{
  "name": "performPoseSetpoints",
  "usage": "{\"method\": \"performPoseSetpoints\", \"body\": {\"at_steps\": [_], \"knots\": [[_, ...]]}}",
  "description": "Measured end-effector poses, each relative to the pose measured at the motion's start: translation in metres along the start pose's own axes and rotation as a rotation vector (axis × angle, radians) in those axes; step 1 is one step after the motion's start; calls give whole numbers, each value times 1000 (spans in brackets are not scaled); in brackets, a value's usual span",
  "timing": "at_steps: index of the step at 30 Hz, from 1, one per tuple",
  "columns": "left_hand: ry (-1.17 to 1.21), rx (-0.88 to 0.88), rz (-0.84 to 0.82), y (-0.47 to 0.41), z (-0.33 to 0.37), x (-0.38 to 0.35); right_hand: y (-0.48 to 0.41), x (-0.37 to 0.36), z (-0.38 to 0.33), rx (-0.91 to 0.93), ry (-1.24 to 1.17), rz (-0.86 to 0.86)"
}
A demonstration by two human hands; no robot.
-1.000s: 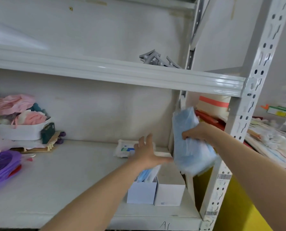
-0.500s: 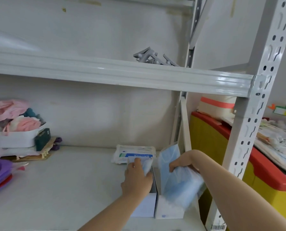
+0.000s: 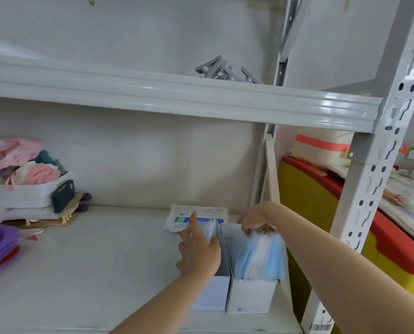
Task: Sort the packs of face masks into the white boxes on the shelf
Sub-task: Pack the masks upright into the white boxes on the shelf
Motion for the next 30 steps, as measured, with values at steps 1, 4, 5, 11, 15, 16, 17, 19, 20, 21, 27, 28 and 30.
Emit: {"method": "performPoseSetpoints", "body": {"at_steps": [1, 4, 5, 11, 15, 16, 17, 19, 20, 21, 27, 28, 30], "knots": [[-23, 1, 2, 0, 1, -1, 0, -1, 0, 7, 8, 15], [-112, 11, -5, 1, 5, -3, -2, -9, -2, -15, 11, 83], [-138, 18, -7, 1, 8, -4, -4, -13, -2, -23, 9, 102], [-193, -10, -39, 2, 10, -6, 5, -12, -11, 79, 54, 191], [-248, -111, -20, 4, 5, -1, 7, -23, -15, 73, 163, 180], [-277, -145, -6, 6, 4, -1, 9, -23, -16, 70, 110, 200], [-317, -178, 8, 10, 4, 1, 10, -21, -15, 67, 12, 246], [-423, -297, 66, 20, 6, 7, 13, -11, -7, 18, -211, 360], [-500, -426, 139, 23, 7, 11, 15, -5, 0, -20, -276, 389], [-562, -569, 211, 28, 9, 15, 18, -1, 7, -45, -304, 390], [-544, -1216, 263, 90, -6, -3, 36, -15, 48, -164, -312, 436], [-516, -1156, 234, 95, -11, -10, 35, -23, 53, -169, -359, 444], [-396, -939, 129, 99, -15, -21, 34, -38, 61, -152, -452, 425]]}}
Point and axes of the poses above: each hand's wrist, its own y-axis away from the middle knuckle, its own x-axis out of the back of the hand, z = x × y, the point moved 2 cm from there along -y, towards the middle knuckle, and after that the axes turned 4 degrees about x, right-handed, at the moved point
